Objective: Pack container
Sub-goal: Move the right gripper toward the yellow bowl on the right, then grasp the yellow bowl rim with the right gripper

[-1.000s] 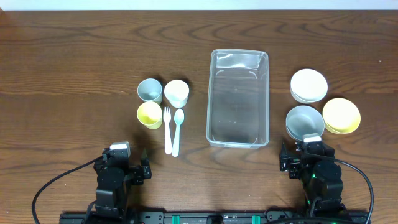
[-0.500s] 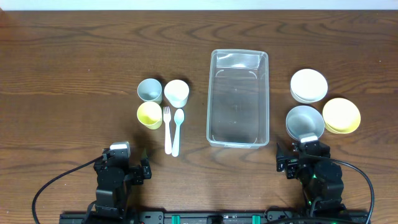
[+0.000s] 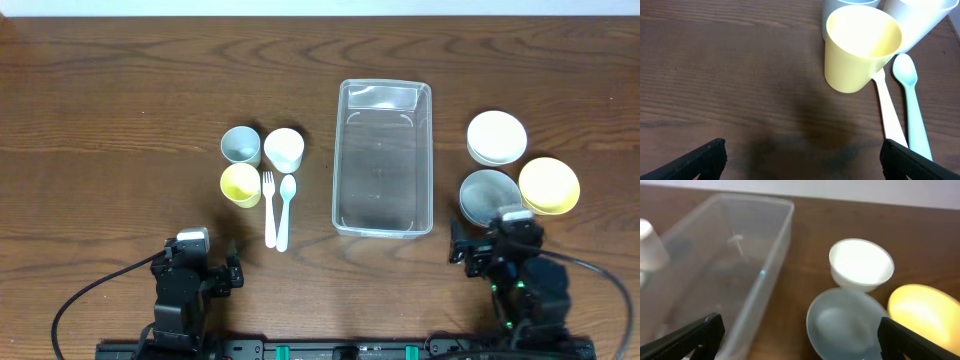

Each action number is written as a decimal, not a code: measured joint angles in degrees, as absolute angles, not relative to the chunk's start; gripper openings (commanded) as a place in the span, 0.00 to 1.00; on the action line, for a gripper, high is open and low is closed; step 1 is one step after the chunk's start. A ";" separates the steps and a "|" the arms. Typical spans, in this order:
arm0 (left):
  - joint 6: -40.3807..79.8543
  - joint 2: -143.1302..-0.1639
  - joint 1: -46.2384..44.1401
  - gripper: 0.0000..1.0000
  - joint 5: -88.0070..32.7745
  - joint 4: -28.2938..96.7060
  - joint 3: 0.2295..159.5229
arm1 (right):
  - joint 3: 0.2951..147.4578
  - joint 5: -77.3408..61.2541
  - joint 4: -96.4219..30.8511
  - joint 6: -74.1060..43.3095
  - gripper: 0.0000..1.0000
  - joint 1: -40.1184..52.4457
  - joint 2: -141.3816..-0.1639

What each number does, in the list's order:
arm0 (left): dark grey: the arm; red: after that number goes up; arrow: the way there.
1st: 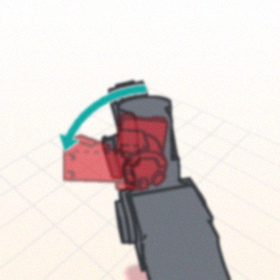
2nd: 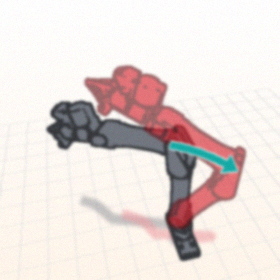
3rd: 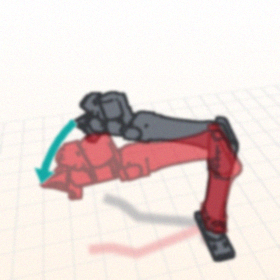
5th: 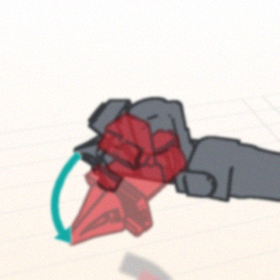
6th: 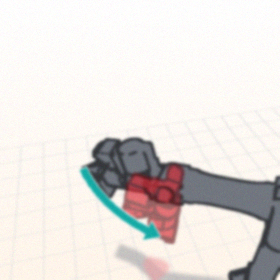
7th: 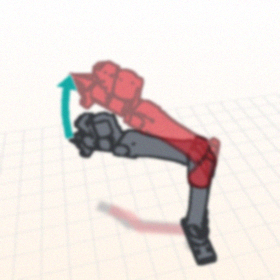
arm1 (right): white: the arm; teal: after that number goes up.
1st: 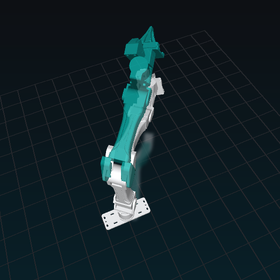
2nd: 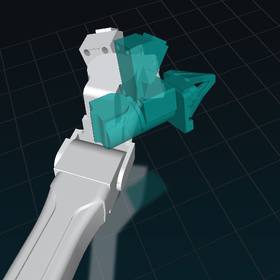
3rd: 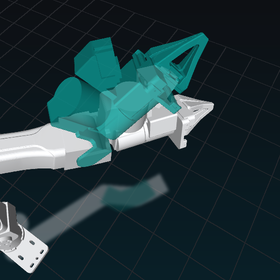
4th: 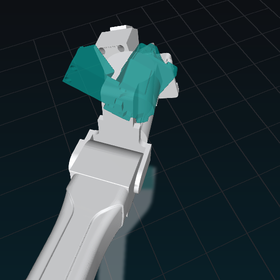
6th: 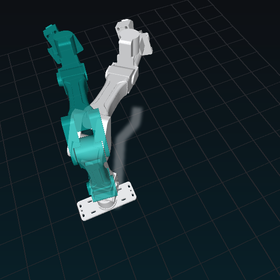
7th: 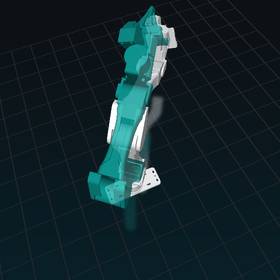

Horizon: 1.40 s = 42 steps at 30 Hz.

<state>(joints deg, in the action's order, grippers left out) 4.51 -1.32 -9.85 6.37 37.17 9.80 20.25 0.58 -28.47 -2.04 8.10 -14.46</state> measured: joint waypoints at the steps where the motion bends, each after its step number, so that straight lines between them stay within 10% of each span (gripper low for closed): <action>1: 4.51 -1.32 -9.85 0.98 6.39 37.17 9.80 | 23.20 0.51 -29.39 -2.35 0.99 8.10 -16.43; 16: 4.51 -1.32 -9.85 0.98 6.37 37.15 9.80 | 75.90 -2.96 -61.80 -3.46 0.99 -5.39 -69.97; 34: 4.51 -1.32 -9.85 0.98 6.35 37.15 9.80 | 79.26 -1.06 -58.13 -7.68 0.99 -28.12 -99.09; 42: 4.51 -1.32 -9.85 0.98 6.37 37.15 9.80 | 79.40 -0.23 -60.58 -9.54 0.75 -34.52 -107.96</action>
<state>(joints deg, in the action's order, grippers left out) 4.51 -1.32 -9.85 6.37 37.15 9.80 79.40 -0.23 -60.58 -9.54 -34.52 -107.96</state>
